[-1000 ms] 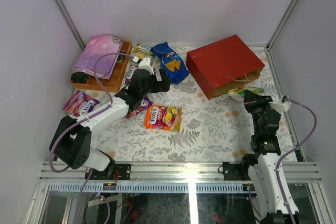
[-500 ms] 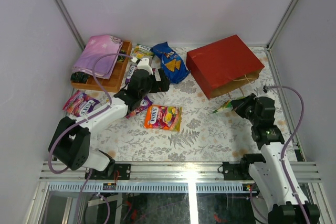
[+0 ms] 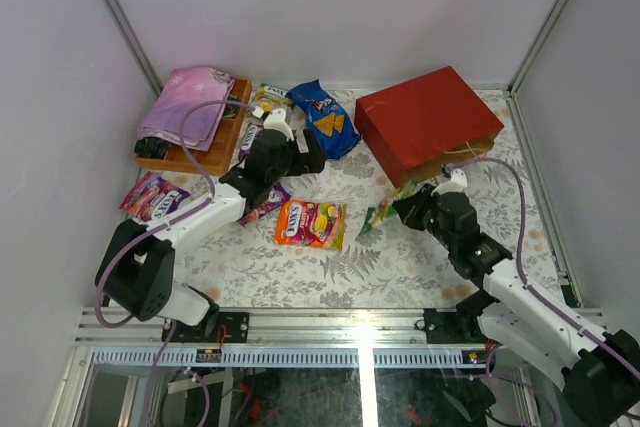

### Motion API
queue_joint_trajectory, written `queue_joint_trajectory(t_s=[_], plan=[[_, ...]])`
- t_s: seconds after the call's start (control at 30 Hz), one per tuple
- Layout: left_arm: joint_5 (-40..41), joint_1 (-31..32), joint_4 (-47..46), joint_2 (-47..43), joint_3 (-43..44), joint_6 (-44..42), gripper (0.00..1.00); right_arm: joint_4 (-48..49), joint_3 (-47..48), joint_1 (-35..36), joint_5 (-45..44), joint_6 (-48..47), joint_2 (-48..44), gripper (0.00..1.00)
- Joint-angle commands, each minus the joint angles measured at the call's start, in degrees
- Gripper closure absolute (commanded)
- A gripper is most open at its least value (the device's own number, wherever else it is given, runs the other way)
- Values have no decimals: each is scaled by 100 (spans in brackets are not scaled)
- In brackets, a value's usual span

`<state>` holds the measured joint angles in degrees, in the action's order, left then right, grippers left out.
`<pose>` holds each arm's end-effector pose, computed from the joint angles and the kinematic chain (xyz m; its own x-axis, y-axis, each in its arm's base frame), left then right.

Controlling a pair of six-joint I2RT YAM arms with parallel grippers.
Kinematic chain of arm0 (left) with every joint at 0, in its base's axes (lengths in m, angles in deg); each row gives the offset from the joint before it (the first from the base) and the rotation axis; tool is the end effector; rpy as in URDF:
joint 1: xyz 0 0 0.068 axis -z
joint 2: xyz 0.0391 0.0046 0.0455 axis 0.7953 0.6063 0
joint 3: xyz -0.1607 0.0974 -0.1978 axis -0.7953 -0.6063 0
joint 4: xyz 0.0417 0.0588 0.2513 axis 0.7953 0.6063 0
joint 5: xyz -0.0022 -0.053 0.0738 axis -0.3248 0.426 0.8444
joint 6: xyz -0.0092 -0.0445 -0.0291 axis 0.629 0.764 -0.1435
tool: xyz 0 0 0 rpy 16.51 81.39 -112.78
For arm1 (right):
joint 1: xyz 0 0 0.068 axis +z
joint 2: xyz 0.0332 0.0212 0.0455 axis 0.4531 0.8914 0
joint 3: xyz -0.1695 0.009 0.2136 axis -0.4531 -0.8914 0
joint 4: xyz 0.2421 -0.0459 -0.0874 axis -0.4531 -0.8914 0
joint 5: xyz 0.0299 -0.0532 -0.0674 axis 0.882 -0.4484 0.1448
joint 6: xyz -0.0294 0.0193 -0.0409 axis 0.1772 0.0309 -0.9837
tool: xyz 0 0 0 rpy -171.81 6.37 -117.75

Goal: Take the snacks out of the paper bag
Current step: Place the snack at the center of the board.

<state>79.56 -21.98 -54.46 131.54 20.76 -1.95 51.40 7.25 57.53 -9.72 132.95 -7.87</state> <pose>0.2859 -0.1659 0.2620 -0.5099 -0.2235 -0.8307 0.2324 0.8940 -0.3831 0.1681 0.0969 0.2525 -0.4811 0.5306 -0.6978 -0.1666 0.7262 0.6670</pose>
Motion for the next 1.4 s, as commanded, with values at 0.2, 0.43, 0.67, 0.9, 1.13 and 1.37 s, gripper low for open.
queue_joint_trajectory(t_s=[0.2,0.43,0.67,0.9,1.13,1.37], plan=[[-159,-37,39,136,209,0,0,-428,-1293,10,-160,-284,-527,16],[-355,-33,9,195,227,38,0,-1640,-310,1,-1497,-1187,-1642,3],[-34,331,257,379,601,-215,0,-846,-166,-930,-452,-1431,-783,13],[-415,654,609,1371,1758,-299,0,676,-463,-2726,1811,-638,341,23],[-1052,654,1191,3475,4016,-168,0,2255,-678,-2945,1705,-66,1708,35],[-649,636,964,4172,4675,322,0,4469,-779,-3090,1927,732,3135,32]])
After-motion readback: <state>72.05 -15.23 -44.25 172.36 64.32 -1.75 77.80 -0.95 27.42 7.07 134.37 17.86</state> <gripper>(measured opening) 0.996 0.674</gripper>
